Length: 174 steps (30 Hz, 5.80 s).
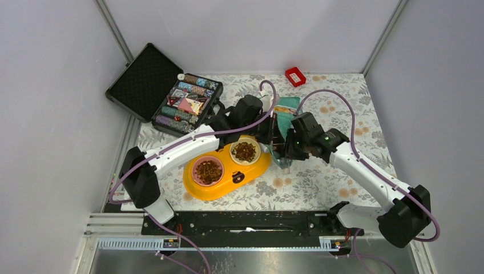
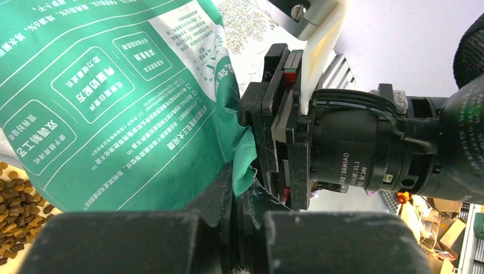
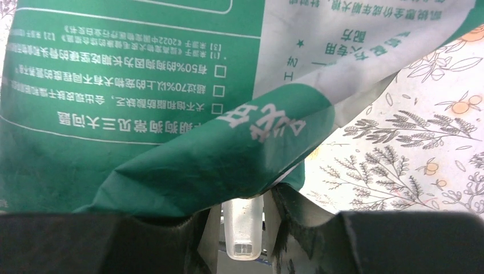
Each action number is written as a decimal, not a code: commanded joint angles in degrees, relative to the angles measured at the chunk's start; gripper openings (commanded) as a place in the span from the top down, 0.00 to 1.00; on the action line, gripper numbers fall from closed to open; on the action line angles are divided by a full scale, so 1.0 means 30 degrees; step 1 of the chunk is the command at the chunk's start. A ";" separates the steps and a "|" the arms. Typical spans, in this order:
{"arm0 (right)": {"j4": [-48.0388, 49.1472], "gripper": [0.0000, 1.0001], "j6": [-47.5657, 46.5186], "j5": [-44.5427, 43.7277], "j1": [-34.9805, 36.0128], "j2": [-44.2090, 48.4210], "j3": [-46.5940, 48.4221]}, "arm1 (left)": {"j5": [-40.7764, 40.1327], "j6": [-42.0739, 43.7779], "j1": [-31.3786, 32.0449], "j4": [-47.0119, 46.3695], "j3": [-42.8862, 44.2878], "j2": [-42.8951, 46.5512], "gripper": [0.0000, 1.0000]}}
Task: Serve the pet food
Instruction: Collect the pet food from the pet food bag, then pour the pet food into the pet food bowl.
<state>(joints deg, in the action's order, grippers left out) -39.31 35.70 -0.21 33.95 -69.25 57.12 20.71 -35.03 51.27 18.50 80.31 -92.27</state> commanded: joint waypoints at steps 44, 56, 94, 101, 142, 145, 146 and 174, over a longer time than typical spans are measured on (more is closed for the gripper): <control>-0.8348 1.00 -0.8895 0.1929 0.0720 0.5597 0.5948 | 0.4506 -0.2388 -0.0123 -0.1647 0.6217 -0.0554 1.00; -1.0689 1.00 -0.9298 0.1908 0.1063 0.6258 0.6000 | 0.4699 -0.2538 -0.0591 -0.1196 0.7697 -0.1019 1.00; -1.4849 1.00 -0.8049 0.0518 0.4000 0.5140 0.9570 | 0.4881 -0.2592 -0.1424 -0.0833 0.9306 -0.2097 1.00; -1.5332 1.00 -0.8055 0.0181 0.4090 0.5187 1.0691 | 0.4966 -0.2633 -0.1720 -0.0662 0.9900 -0.2702 1.00; -1.3386 1.00 -0.7288 -0.2064 0.9078 0.1050 1.3075 | 0.5919 -0.3639 -0.6391 -0.0961 1.3600 -0.5582 1.00; -1.1859 1.00 -0.6722 -0.2306 0.9503 0.1145 1.1322 | 0.6014 -0.3909 -0.6744 -0.1338 1.3629 -0.5528 1.00; -1.1071 1.00 -0.6519 -0.2498 0.9580 0.1252 1.0506 | 0.6046 -0.3998 -0.6875 -0.1509 1.3651 -0.5548 1.00; -0.6880 1.00 -0.9793 -0.6514 0.9419 -0.6564 0.9043 | 0.6203 -0.4936 -0.8689 -0.2857 1.2721 -0.5306 1.00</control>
<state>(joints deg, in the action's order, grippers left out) -60.97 9.15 -15.53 62.89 -86.96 81.08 39.09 -48.51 28.05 20.71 117.71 -111.72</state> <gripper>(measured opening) 0.343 0.032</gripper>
